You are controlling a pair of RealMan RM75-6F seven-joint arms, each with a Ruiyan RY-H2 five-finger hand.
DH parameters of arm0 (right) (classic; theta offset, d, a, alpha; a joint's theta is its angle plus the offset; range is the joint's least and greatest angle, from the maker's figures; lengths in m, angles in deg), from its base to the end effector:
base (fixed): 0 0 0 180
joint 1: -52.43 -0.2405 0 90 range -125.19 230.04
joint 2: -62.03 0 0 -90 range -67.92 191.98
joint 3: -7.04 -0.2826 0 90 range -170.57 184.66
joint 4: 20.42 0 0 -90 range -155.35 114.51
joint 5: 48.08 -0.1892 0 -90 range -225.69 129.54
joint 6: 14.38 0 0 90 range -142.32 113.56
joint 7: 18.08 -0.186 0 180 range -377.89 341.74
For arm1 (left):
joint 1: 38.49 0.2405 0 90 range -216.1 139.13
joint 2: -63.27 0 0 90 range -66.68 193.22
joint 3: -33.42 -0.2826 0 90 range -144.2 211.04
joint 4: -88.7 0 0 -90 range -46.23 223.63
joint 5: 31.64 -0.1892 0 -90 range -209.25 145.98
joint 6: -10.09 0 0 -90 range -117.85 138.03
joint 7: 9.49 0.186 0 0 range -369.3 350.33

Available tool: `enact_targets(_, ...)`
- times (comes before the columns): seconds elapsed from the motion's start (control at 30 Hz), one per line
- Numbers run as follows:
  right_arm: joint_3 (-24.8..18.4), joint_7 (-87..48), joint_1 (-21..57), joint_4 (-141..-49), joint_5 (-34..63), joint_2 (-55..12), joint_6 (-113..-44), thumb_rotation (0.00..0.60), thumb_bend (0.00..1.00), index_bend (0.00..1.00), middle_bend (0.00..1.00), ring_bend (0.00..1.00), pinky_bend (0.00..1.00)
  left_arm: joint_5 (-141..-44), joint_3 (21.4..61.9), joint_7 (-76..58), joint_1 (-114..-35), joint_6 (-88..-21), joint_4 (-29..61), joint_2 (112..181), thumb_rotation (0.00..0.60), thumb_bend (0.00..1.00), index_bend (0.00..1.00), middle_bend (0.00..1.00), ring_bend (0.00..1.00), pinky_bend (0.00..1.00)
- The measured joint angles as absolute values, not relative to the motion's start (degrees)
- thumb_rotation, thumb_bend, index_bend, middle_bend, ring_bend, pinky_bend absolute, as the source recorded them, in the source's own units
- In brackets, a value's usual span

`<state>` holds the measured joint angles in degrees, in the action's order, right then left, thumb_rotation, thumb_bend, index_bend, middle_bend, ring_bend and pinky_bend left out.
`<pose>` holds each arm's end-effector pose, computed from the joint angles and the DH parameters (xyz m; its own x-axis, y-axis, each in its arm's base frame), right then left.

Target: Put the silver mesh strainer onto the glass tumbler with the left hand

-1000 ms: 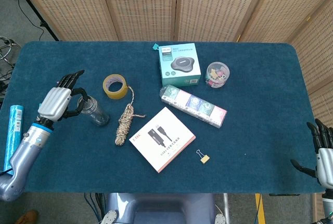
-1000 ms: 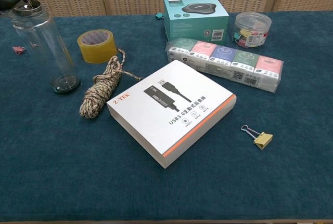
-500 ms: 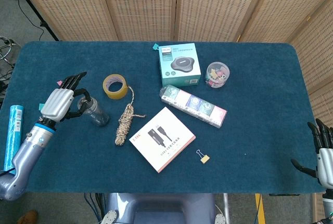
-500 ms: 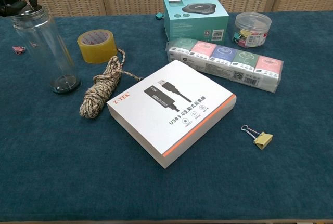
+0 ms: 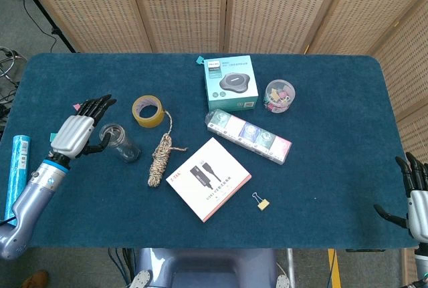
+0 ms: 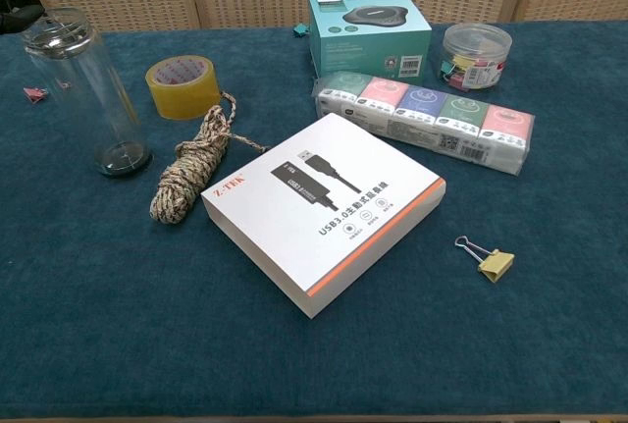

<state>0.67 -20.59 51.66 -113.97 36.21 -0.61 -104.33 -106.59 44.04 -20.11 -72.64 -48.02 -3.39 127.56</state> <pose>-0.3316 -0.2095 0.2239 0.3588 0.1186 0.9258 -0.9330 0.0746 0.3520 -0.2112 0.3887 0.1459 0.2296 0.1997 0.9526 0.9474 -0.2702 -0.1717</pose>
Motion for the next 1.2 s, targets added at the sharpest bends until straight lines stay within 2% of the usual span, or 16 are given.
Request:
enact_targets(0.43,0.66,-20.6,51.65,-114.07,36.32,-0.58,-104.4,0.6,0.11,0.0,0.0,0.0,0.0,-107.0,43.91,-20.37,-71.33,-49.16,-5.69,124.08,0.6,0.51,0.02,0.0,0.0,0.0)
enact_targets(0.6,0.66,-20.68,51.7,-114.19,36.47,-0.5,-104.56,0.6,0.11,0.0,0.0,0.0,0.0,-108.79,42.96,-20.84,-68.79,-52.44,-6.46,121.73,0.6,0.49,0.0,0.0,0.0,0.0)
enact_targets(0.83,0.81,-20.32,51.75,-114.49,36.92,-0.51,-104.81,0.6,0.11,0.0,0.0,0.0,0.0,-111.94,39.17,-20.82,-61.5,-60.26,-6.48,118.99,0.6,0.34,0.0,0.0,0.0,0.0)
enact_targets(0.97,0.97,-19.99,51.77,-114.69,37.37,-0.56,-104.99,0.6,0.11,0.0,0.0,0.0,0.0,-113.62,35.96,-20.78,-55.68,-65.92,-6.31,118.09,0.6,0.3,0.0,0.0,0.0,0.0)
enact_targets(1.13,1.17,-19.67,51.76,-114.84,37.78,-0.63,-105.04,0.6,0.11,0.0,0.0,0.0,0.0,-114.55,32.65,-20.04,-49.33,-71.47,-6.39,118.11,0.6,0.15,0.0,0.0,0.0,0.0)
enact_targets(1.2,1.27,-19.57,51.79,-114.91,37.94,-0.63,-105.09,0.6,0.11,0.0,0.0,0.0,0.0,-114.46,31.5,-18.79,-47.16,-72.75,-6.66,118.46,0.6,0.14,0.0,0.0,0.0,0.0)
